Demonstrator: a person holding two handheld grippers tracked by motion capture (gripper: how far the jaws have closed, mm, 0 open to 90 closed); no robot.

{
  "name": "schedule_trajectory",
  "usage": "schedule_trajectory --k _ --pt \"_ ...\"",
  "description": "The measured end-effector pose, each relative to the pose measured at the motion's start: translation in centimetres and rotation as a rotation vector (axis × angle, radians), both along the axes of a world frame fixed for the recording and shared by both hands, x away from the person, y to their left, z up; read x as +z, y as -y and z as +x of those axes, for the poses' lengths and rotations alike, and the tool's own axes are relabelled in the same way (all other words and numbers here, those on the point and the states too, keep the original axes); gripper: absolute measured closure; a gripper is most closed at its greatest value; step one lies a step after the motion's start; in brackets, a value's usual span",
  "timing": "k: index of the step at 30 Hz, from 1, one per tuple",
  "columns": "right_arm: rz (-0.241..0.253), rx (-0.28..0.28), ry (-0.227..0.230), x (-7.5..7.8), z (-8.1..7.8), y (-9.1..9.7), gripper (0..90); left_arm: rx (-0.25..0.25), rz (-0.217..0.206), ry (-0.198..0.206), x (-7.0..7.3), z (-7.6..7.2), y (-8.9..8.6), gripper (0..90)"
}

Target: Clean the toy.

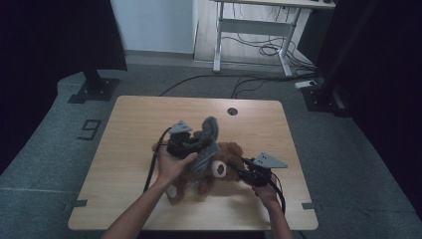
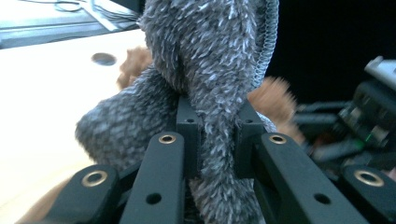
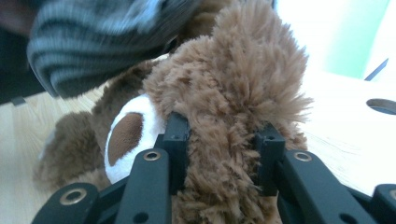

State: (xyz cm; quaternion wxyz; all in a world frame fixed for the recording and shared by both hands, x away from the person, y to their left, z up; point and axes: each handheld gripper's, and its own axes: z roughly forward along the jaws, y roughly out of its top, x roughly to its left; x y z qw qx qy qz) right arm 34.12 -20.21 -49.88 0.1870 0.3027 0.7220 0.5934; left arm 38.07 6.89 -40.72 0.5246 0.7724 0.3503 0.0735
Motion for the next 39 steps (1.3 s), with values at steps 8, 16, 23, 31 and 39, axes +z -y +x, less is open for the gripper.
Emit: schedule_trajectory --k 8,16,23,31,39 --pt "-0.066 -0.02 0.004 -1.7 -1.1 1.1 64.5 -0.029 0.186 0.025 -2.1 0.2 7.0 75.9" --pt "-0.061 -0.022 -0.024 -2.7 -1.2 1.8 64.6 0.051 0.212 -0.002 -3.7 0.7 2.5 76.0" --pt "-0.049 -0.015 -0.033 -2.9 -1.2 1.9 64.6 0.12 0.191 -0.008 -3.3 0.2 -3.6 76.1" --pt "-0.041 -0.01 -0.039 -3.0 -1.2 2.1 64.5 0.194 0.196 -0.032 -3.4 0.3 -7.5 76.0" --pt "-0.035 -0.004 -0.045 -3.0 -1.2 2.2 64.5 0.259 0.211 -0.075 -5.1 0.7 -10.4 76.0"
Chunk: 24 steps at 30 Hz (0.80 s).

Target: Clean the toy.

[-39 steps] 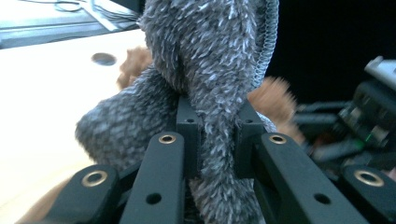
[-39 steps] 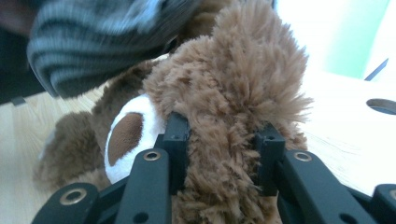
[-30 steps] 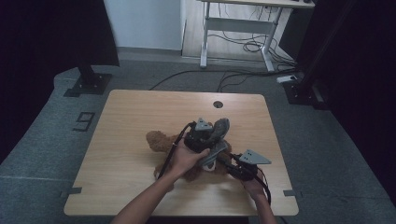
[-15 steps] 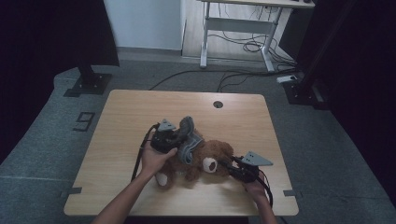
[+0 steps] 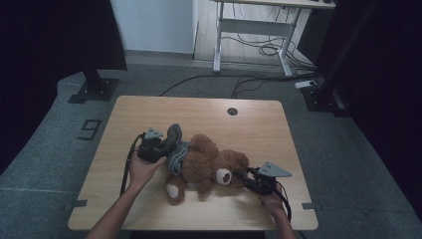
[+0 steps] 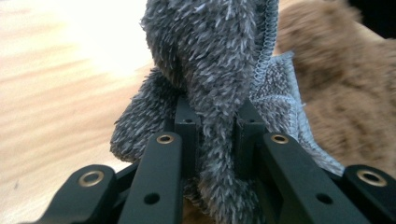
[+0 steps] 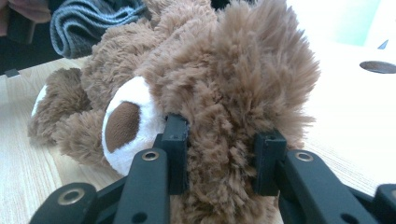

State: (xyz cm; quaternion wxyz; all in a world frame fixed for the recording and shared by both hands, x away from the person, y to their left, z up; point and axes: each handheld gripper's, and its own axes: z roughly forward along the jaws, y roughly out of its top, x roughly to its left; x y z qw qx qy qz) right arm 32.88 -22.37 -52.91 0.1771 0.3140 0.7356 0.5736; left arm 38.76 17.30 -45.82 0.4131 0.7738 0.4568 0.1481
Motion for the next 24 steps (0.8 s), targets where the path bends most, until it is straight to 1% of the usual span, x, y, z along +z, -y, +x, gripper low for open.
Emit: schedule_trajectory --k 1,4,6,9,11,12,14,16,19,21,24 --pt "0.001 0.0 -0.001 0.0 0.0 0.0 64.5 0.005 0.002 -0.005 -0.2 0.0 -0.4 76.1" --pt "0.003 0.0 -0.003 0.0 0.0 0.0 64.5 0.017 -0.021 0.001 0.1 -0.1 -1.0 76.2" --pt "0.007 0.0 -0.007 -0.1 0.1 0.1 64.4 0.002 -0.043 0.019 0.9 -0.5 -0.8 76.4" --pt "0.009 0.0 -0.011 -0.1 0.1 0.1 64.5 -0.052 -0.065 0.063 2.6 -1.4 0.7 76.6" --pt "0.011 -0.002 -0.013 -0.1 0.1 0.1 64.5 -0.101 -0.075 0.081 3.7 -1.9 2.3 76.6" --pt "0.011 -0.002 -0.013 -0.1 0.1 0.1 64.4 -0.126 -0.086 0.083 4.2 -2.0 3.1 76.7" --pt "0.012 -0.003 -0.014 -0.1 0.1 0.1 64.4 -0.183 -0.113 0.072 4.9 -2.1 5.3 76.7" --pt "0.014 -0.002 -0.016 -0.1 0.1 0.1 64.4 -0.222 -0.134 0.057 5.2 -1.9 7.1 76.9" --pt "0.017 -0.001 -0.021 -0.2 0.1 0.2 64.4 -0.275 -0.144 0.04 5.4 -1.6 10.5 76.9" --pt "0.021 -0.002 -0.023 -0.2 0.1 0.2 64.4 -0.309 -0.149 0.025 5.2 -1.3 12.8 76.9" --pt "0.021 -0.002 -0.024 -0.2 0.1 0.3 64.4 -0.344 -0.119 0.008 4.6 -1.1 16.0 76.7"
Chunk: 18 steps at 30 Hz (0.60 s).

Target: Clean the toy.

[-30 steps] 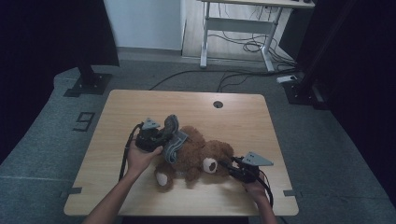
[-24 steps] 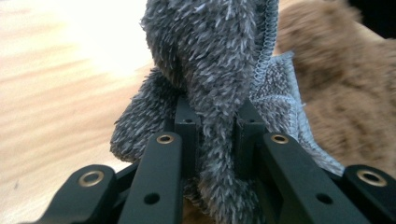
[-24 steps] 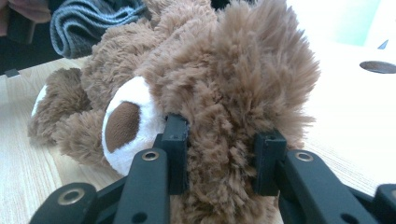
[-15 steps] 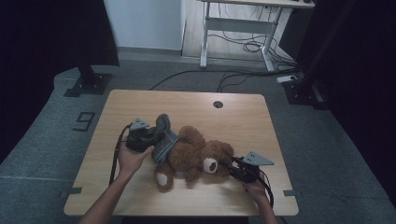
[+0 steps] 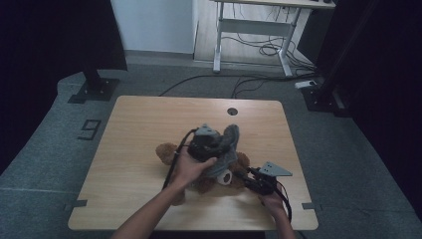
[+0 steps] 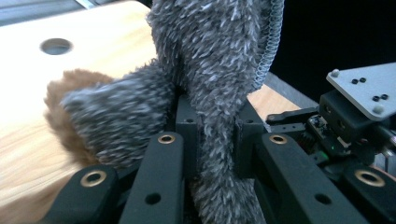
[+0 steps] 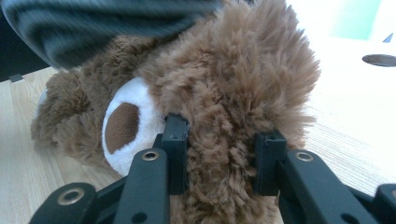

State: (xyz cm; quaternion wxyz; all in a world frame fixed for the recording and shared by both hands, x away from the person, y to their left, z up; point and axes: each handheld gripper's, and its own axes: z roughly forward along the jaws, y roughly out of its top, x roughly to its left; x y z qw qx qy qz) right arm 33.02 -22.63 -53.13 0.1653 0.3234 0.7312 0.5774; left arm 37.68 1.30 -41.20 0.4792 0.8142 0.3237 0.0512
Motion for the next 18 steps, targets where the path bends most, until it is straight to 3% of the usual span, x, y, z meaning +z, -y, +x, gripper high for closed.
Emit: schedule_trajectory --k 3,6,9,12,15,18 --pt "0.003 -0.003 0.001 0.0 0.0 0.0 64.4 -0.002 0.086 0.024 -1.2 0.1 2.3 76.6" --pt "0.0 -0.004 -0.005 -0.1 0.0 0.0 64.4 0.007 0.11 0.032 -2.2 0.2 2.5 76.6" --pt "0.002 -0.001 -0.006 -0.2 0.0 0.1 64.5 0.034 0.109 0.021 -2.4 0.6 1.1 76.6" --pt "0.007 -0.001 -0.008 -0.2 0.0 0.1 64.4 0.085 0.144 0.027 -2.8 0.9 -1.2 76.7" --pt "0.011 0.002 -0.007 -0.3 0.1 0.1 64.4 0.096 0.092 -0.004 -3.1 0.8 -3.9 76.8" --pt "0.013 0.004 -0.009 -0.3 0.1 0.1 64.4 0.108 0.078 0.012 -3.0 0.1 -5.8 76.8"
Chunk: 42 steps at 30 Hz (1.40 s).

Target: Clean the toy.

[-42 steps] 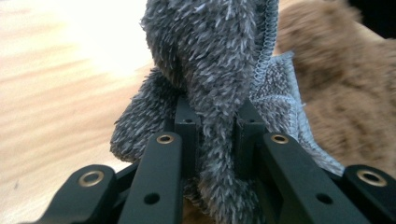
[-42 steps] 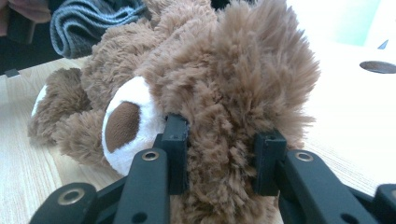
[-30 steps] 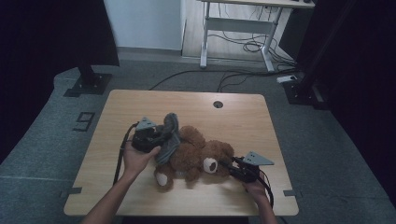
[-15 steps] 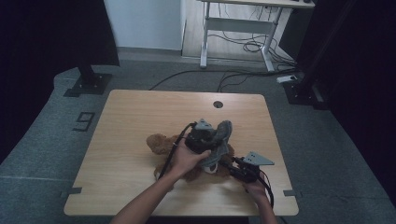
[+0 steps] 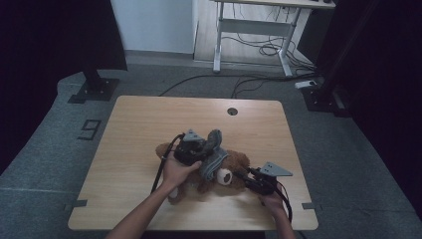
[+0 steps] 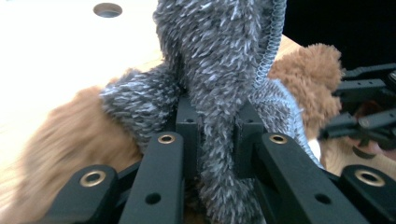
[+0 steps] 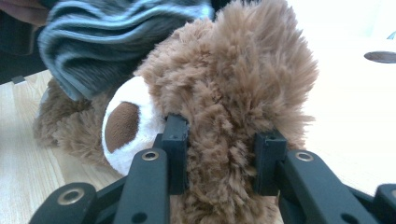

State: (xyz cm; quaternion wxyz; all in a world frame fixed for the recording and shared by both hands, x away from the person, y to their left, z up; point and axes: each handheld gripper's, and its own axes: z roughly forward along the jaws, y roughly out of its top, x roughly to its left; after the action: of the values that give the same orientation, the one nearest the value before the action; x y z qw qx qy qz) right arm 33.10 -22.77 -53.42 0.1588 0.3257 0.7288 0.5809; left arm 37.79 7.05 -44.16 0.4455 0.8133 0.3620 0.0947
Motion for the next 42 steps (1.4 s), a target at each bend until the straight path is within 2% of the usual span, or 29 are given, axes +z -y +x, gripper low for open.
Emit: schedule_trajectory --k 4,9,11,13,17,19,23,26,28,31,33,39,42 --pt "0.003 -0.002 -0.002 -0.1 0.0 0.0 64.5 0.031 0.003 0.025 0.3 -0.5 -2.1 76.7" --pt "0.007 -0.002 -0.004 -0.1 0.0 0.1 64.5 0.109 0.008 0.039 0.5 0.1 -5.2 76.6" --pt "0.009 -0.001 -0.005 -0.1 0.0 0.1 64.5 0.14 0.003 0.026 0.3 0.5 -6.6 76.6" --pt "0.012 -0.001 -0.006 -0.1 0.1 0.1 64.5 0.176 0.018 0.02 -0.2 0.8 -7.9 76.6" --pt "0.016 -0.002 -0.006 -0.2 0.0 0.1 64.5 0.22 0.011 -0.021 -1.4 1.4 -10.2 76.6" --pt "0.018 -0.002 -0.007 -0.2 0.1 0.1 64.4 0.23 0.01 -0.034 -1.9 1.4 -10.8 76.5" --pt "0.022 -0.003 -0.008 -0.2 0.1 0.2 64.4 0.257 0.026 -0.03 -1.9 1.5 -11.5 76.5" --pt "0.023 -0.004 -0.007 -0.3 0.0 0.2 64.5 0.269 0.005 -0.044 -1.7 1.7 -12.1 76.5" --pt "0.024 -0.002 -0.009 -0.3 0.1 0.2 64.4 0.256 -0.008 -0.033 -1.3 1.5 -11.8 76.5" --pt "0.028 -0.001 -0.013 -0.3 0.2 0.3 64.5 0.215 -0.011 -0.02 -0.4 1.2 -10.2 76.5" --pt "0.027 -0.001 -0.013 -0.3 0.1 0.3 64.4 0.174 -0.001 -0.007 0.3 1.1 -8.4 76.4" --pt "0.028 -0.003 -0.017 -0.3 0.1 0.3 64.4 0.071 -0.009 0.001 1.3 0.8 -3.5 76.3" --pt "0.027 -0.001 -0.015 -0.3 0.2 0.3 64.4 0.023 0.008 0.011 1.7 0.5 -0.9 76.3"
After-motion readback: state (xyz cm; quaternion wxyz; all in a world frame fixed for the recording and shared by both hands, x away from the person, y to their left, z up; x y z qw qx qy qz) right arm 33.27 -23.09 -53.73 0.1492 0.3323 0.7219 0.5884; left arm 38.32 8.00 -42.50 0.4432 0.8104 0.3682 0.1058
